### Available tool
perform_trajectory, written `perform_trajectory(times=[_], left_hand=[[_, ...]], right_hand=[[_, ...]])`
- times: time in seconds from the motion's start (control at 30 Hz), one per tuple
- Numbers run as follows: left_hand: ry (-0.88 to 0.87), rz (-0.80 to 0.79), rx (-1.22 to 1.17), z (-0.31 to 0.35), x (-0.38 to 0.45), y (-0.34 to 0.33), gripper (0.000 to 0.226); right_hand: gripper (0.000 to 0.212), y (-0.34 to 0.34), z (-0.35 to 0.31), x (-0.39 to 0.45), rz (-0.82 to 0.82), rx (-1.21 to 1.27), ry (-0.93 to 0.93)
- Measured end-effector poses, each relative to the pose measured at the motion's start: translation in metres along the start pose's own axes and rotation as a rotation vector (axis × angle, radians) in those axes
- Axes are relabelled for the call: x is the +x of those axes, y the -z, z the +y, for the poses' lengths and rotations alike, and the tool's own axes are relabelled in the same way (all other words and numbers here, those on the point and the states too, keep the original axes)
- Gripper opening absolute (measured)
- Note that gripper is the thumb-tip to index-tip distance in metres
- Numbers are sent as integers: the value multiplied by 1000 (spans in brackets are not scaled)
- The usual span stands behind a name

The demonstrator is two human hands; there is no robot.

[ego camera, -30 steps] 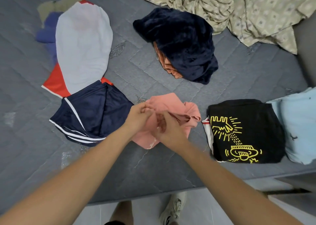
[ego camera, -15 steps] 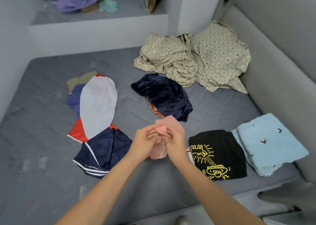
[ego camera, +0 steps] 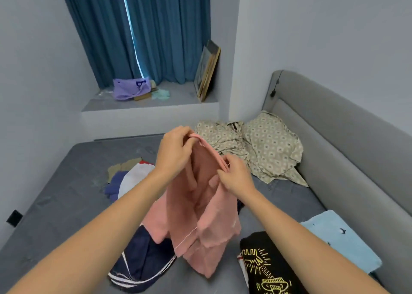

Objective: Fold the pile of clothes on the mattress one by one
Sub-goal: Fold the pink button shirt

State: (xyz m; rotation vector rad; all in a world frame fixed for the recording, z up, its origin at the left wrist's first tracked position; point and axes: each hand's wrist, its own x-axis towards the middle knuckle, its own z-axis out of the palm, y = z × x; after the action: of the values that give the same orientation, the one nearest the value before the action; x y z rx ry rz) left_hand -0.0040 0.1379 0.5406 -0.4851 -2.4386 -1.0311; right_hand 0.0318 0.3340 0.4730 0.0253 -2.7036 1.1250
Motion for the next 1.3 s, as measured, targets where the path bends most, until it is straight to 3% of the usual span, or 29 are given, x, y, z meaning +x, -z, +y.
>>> perform_trajectory(times=[0.1,0.23,0.37,0.47,0.83,1.0,1.07,1.17,1.3], left_hand=[[-40,51,12,14,18,35,20],[21,155,-28,23,31,79,13],[84,229,-30,30,35,119,12],[163,252,-69,26,30,146,17],[361,354,-212,-7,-20,214,17],[385,432,-240,-33,-41,250,18],[384,455,-233,-42,-46,264,21],[382,473,-222,-57,-55,286,23],[328,389,-64,-69,-81,309,18]], right_hand=[[21,24,-15,7,13,-113,82],[15,53,-35,26,33,-142,144],[14,81,-62,52,-114,-17,270],[27,98,-84,61,-206,52,362],[24,69,-162,39,-283,195,491],[67,67,-196,26,-441,-78,593],[75,59,-202,25,-439,-229,692],[45,39,-213,27,-386,-220,678],[13,6,-249,20,-429,71,628]])
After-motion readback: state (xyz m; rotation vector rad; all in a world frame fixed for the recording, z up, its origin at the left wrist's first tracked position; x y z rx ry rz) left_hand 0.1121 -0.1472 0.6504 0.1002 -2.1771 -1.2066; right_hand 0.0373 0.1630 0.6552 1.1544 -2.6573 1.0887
